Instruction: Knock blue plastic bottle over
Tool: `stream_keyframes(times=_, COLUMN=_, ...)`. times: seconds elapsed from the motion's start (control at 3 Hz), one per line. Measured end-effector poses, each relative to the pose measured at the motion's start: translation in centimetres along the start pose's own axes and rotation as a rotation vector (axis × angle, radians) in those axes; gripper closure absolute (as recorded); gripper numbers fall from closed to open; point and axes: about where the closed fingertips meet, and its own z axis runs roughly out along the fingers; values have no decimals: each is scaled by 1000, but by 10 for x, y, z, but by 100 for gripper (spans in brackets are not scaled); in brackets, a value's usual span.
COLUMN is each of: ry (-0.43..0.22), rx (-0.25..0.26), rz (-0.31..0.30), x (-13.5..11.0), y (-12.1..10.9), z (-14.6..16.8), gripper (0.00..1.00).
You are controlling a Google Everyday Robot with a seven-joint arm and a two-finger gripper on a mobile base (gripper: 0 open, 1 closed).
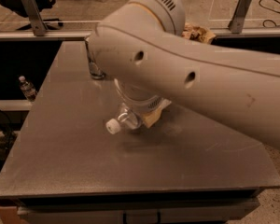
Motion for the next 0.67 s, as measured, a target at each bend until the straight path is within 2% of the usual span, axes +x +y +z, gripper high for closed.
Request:
stream_keyframes(times=0.33, ry=136, rx=-79, rz=-129, x=7, y=9, z=19, gripper=100)
stream_keyframes(times=0.67, ry=160, rx=-78, rz=-137, x=13, y=8, z=18, gripper=82)
